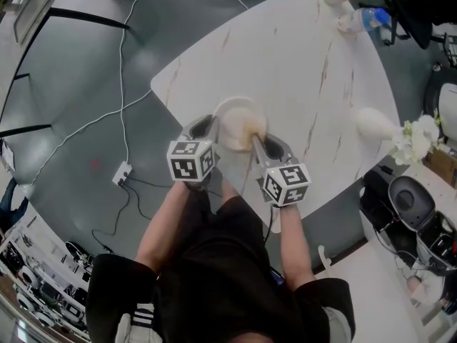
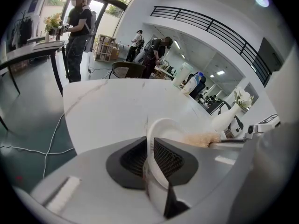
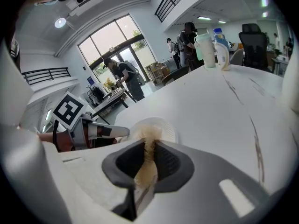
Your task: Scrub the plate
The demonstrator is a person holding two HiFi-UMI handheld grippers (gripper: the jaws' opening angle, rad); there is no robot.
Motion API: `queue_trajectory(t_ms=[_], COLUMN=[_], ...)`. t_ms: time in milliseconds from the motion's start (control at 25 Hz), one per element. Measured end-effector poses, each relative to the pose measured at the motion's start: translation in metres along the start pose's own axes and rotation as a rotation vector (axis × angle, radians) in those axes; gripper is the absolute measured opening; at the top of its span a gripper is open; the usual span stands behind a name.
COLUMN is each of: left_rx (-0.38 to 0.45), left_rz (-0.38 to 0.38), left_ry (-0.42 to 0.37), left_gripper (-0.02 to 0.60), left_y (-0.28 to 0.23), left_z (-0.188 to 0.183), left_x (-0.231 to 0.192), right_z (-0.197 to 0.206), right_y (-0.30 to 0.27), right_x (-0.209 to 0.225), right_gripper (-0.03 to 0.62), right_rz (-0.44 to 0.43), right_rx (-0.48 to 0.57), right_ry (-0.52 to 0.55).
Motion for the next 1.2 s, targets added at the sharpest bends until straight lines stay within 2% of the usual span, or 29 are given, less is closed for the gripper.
queue_trajectory(t_ms=[600, 840, 1200], left_rx=[0.003, 0.008, 0.041], left_rz=[-0.013, -0.013, 0.008], left_ry=[0.004, 0.003, -0.051], left_gripper=[0.054, 0.054, 0.061], left_y=[0.000, 0.000, 0.008], left_z=[0.002, 0.003, -0.004], left_x=[0.003, 0.003, 0.009], right_z=[-0.005, -0.007, -0.021], right_y=[0.020, 0.021, 0.025], right_x=[0.022, 0.018, 0.007], right_gripper=[0.049, 0.049, 0.049], right_rz=[0.058, 0.053, 0.049], right_rx=[0.026, 0.030, 0.062], right_ry=[-0.004, 0.006, 0.020])
Point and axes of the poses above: the fingertips, and each gripper's own axes: y backward along the fingers, x to its right, z out of its underside, the point moved 4 cm from there along y, backward along the fingers, and after that the axes turned 12 degrees about x, right-handed, at the moved point
